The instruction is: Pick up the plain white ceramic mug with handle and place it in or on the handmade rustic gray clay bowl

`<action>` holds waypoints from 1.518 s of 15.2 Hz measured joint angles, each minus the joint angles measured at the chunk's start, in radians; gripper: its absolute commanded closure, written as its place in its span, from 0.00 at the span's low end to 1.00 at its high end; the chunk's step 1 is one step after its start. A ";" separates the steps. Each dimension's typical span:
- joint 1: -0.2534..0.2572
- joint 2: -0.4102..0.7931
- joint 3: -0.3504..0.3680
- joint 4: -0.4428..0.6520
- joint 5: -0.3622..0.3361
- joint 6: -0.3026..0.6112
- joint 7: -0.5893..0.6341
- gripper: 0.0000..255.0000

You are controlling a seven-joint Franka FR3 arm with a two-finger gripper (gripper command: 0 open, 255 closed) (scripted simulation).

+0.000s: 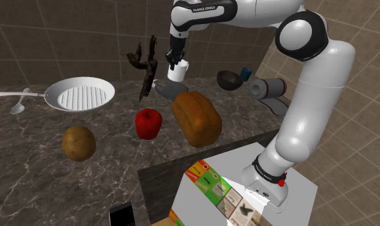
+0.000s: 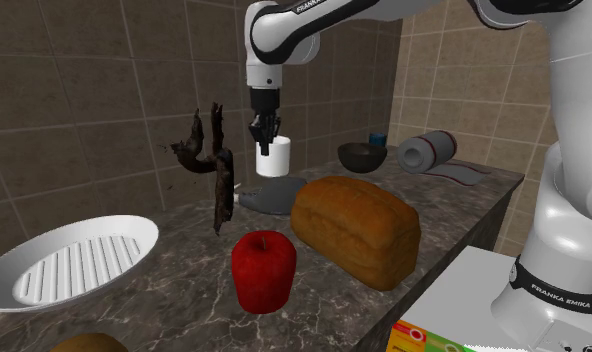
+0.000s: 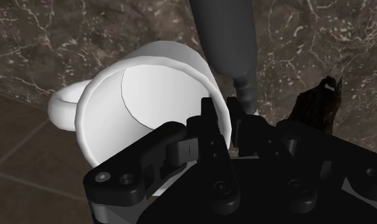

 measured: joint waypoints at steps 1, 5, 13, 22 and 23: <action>0.000 -0.003 0.000 0.007 0.000 -0.010 0.000 1.00; 0.002 -0.010 0.001 0.050 0.000 -0.061 0.003 1.00; 0.001 -0.017 0.001 0.148 0.001 -0.165 0.000 1.00; -0.101 -0.141 -0.062 0.006 0.019 -0.147 -0.165 1.00; -0.114 -0.148 -0.072 -0.005 0.020 -0.143 -0.189 1.00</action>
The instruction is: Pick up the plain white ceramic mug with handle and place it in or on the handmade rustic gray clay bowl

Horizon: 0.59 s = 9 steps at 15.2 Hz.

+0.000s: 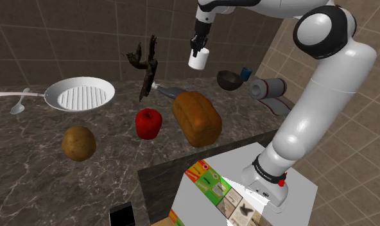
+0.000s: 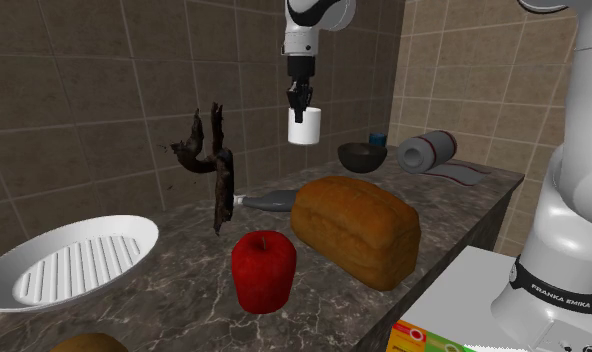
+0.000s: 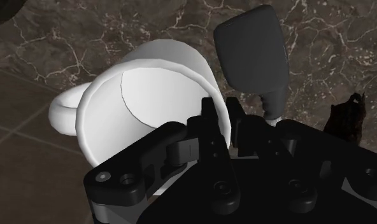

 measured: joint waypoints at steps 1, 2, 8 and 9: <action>-0.011 -0.013 -0.008 -0.018 0.001 0.004 -0.020 1.00; -0.022 -0.019 -0.017 -0.023 0.002 0.004 -0.040 1.00; -0.097 -0.060 -0.077 -0.070 0.008 0.009 -0.176 1.00; -0.109 -0.067 -0.087 -0.076 0.009 0.007 -0.198 1.00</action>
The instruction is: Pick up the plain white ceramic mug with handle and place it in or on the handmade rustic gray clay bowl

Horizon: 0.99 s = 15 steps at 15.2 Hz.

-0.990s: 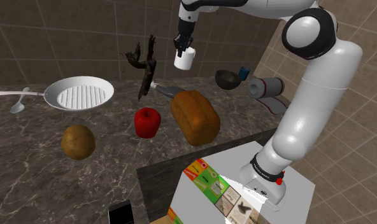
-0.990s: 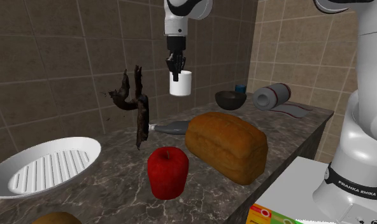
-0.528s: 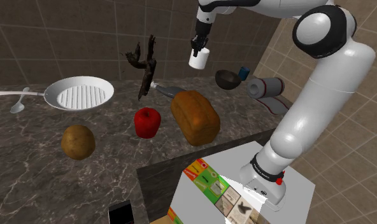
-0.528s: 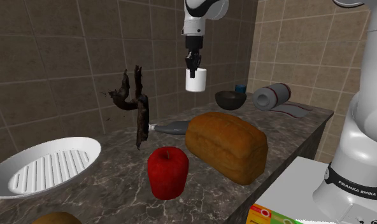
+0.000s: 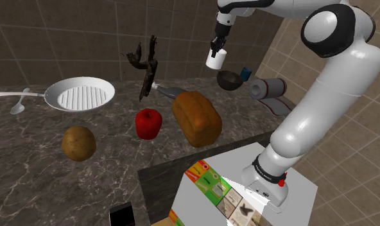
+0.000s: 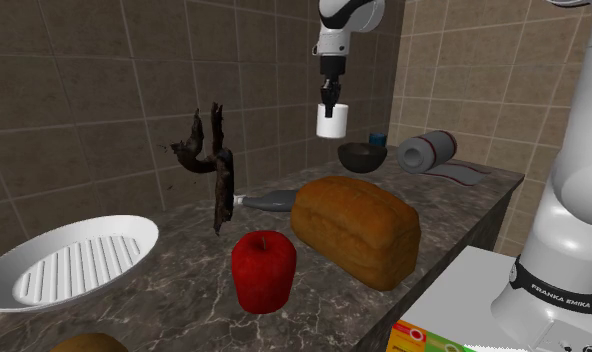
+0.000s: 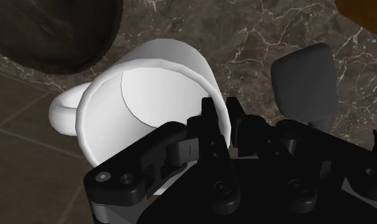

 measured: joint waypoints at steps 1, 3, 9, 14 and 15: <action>-0.013 0.005 -0.011 0.011 0.002 -0.006 -0.024 1.00; -0.038 0.003 -0.032 0.010 0.004 -0.008 -0.071 1.00; -0.117 0.033 -0.096 0.060 0.019 -0.030 -0.216 1.00; -0.172 0.080 -0.135 0.118 0.036 -0.044 -0.311 1.00; -0.175 0.076 -0.138 0.106 0.036 -0.037 -0.317 1.00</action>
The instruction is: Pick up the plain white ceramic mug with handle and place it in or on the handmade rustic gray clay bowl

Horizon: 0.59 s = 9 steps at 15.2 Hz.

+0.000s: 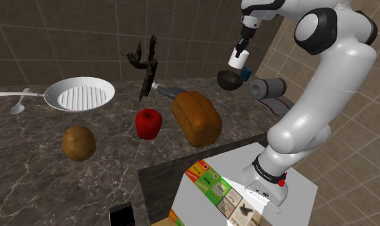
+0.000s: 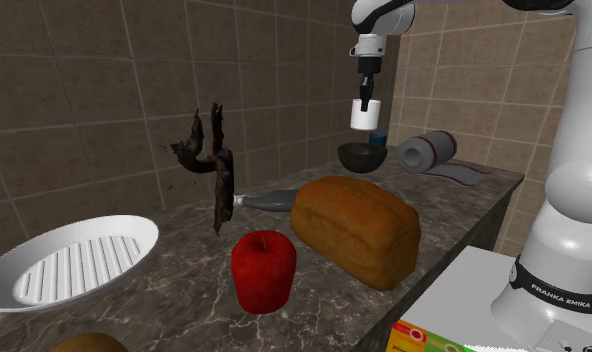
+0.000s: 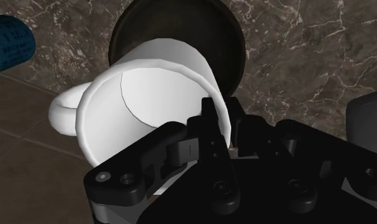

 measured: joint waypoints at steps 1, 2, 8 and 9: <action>-0.001 -0.002 -0.001 -0.012 0.000 0.010 -0.003 1.00; -0.003 -0.005 -0.002 -0.030 0.000 0.025 -0.007 1.00; -0.002 -0.004 -0.002 -0.108 0.001 0.103 -0.010 1.00; -0.002 -0.002 -0.002 -0.118 0.002 0.115 -0.012 1.00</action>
